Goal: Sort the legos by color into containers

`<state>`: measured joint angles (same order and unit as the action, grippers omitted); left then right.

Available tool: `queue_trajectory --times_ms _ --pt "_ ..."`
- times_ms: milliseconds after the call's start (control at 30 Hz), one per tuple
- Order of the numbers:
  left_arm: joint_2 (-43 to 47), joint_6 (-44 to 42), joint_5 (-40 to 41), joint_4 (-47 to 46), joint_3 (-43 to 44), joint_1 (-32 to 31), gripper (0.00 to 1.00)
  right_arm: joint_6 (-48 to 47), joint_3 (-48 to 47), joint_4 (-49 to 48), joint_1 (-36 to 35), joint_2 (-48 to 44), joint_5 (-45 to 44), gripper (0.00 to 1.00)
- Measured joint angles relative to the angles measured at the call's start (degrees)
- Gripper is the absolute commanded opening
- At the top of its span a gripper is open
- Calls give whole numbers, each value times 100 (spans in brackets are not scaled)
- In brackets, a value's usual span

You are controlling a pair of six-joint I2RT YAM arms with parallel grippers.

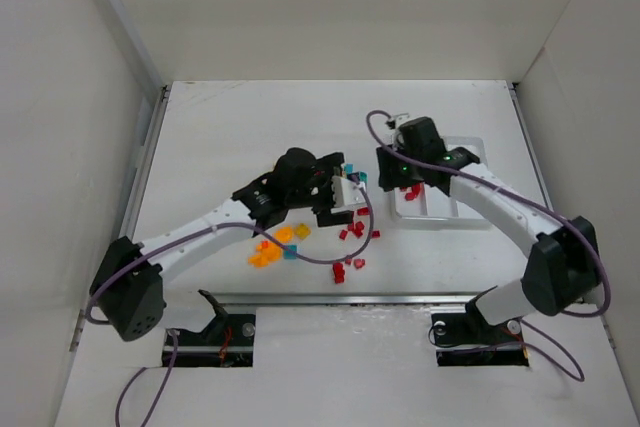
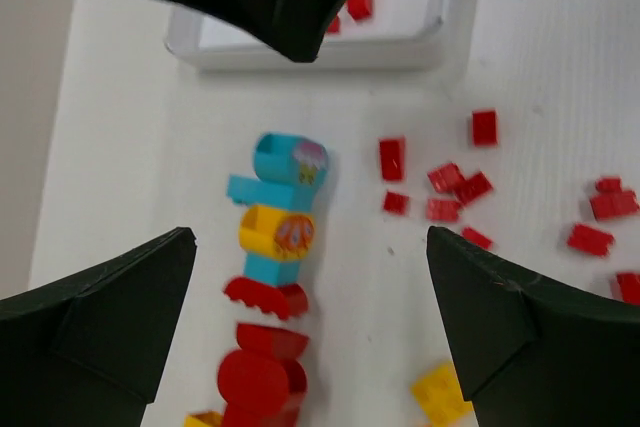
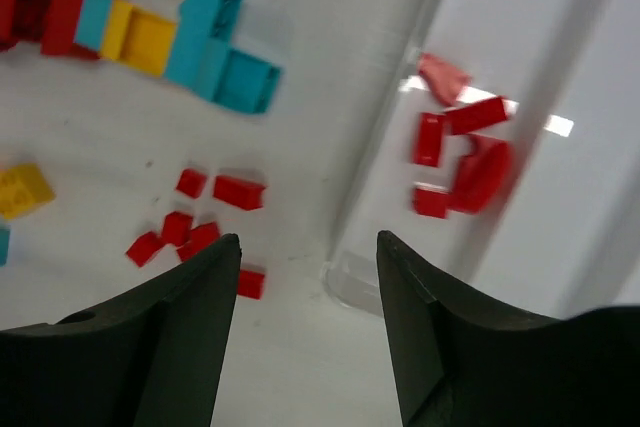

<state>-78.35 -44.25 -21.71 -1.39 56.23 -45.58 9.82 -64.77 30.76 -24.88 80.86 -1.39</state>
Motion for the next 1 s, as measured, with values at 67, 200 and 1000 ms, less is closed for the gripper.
queue_trajectory --times_ms 67,200,1000 --pt "348 33 146 136 -393 35 100 -50 -101 0 -409 341 76 62" --pt "603 339 470 509 -994 109 100 -341 -243 63 -949 1091 208 62" --pt "1412 879 1318 365 -1764 304 100 -1327 -739 216 -1390 2651 72 59"
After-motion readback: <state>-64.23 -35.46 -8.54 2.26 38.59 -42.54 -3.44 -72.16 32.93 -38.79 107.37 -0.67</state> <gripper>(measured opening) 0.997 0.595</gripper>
